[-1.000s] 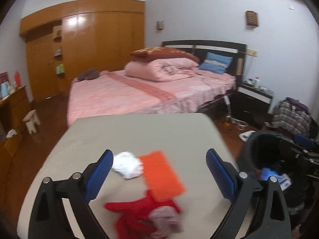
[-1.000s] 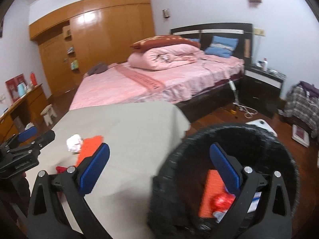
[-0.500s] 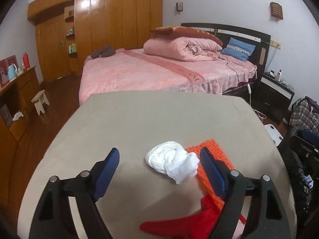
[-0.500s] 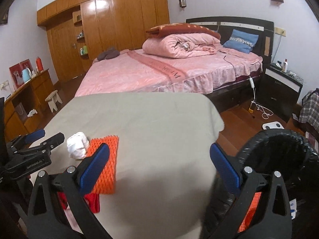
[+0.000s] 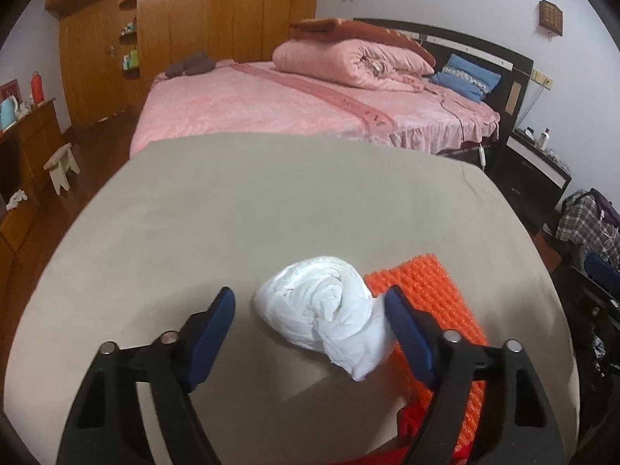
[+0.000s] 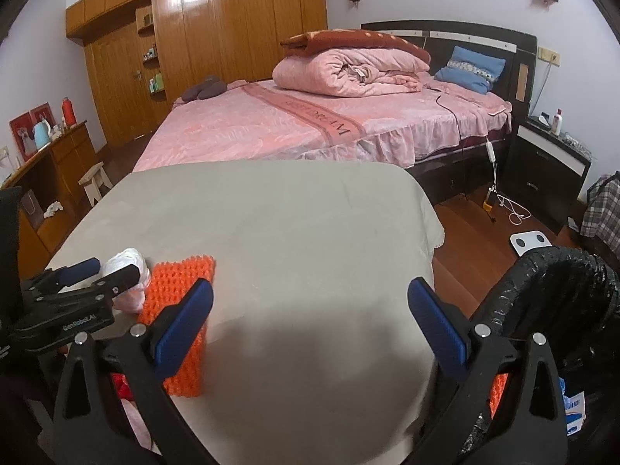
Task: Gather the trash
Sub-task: 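Grasp the white tissue with the left tool while the right tool grasps the orange mesh sleeve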
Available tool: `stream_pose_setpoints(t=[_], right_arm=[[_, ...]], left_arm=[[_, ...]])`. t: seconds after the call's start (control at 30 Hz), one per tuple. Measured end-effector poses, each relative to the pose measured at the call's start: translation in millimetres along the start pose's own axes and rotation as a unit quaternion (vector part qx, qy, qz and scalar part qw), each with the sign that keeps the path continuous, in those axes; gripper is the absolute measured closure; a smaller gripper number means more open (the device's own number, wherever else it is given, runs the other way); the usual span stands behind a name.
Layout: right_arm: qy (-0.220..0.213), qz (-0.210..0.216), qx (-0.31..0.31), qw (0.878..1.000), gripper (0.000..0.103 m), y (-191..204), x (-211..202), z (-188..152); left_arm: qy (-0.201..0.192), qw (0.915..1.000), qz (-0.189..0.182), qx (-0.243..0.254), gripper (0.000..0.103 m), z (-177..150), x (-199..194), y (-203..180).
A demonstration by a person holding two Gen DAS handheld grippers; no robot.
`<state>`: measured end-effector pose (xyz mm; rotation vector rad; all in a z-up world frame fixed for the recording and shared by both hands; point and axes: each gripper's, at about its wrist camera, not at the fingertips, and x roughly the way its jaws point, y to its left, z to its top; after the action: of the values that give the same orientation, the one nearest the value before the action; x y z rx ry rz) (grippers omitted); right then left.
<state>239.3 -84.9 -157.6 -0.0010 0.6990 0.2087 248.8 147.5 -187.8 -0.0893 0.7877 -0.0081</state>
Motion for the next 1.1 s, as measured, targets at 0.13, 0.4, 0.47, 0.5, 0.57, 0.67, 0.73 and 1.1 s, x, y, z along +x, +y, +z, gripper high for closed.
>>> stream_pose_setpoints(t=[0.13,0.4,0.47,0.5,0.57,0.67,0.73,1.1], right_arm=[[0.006,0.003,-0.002,1.0,0.005,3,3,-2],[0.015,0.019,-0.012,1.0,0.005,18,4,-4],[0.017,0.024,-0.015,0.999,0.005,24,5,-3],[0.018,0.028,-0.016,0.999,0.005,28,6,-3],[0.022,0.037,-0.02,0.999,0.005,36,9,-3],[0.033,0.049,-0.029,0.998,0.006,50,18,-2],[0.043,0.058,-0.032,0.997,0.006,59,24,-4],[0.099,0.084,-0.059,0.99,0.046,91,51,-10]], left_arm=[[0.007,0.9998,-0.018,0.003,0.051,-1,3,-3],[-0.023,0.9995,-0.018,-0.01,0.059,4,-15,4],[-0.032,0.9994,-0.009,-0.012,0.059,4,-25,10],[-0.033,0.9993,-0.006,-0.014,0.059,4,-28,13],[-0.035,0.9992,0.003,-0.018,0.059,1,-35,22],[-0.033,0.9991,0.022,-0.017,0.059,-5,-40,32],[-0.03,0.9988,0.034,-0.018,0.059,-10,-41,39],[-0.027,0.9976,0.059,-0.026,0.059,-25,-42,57]])
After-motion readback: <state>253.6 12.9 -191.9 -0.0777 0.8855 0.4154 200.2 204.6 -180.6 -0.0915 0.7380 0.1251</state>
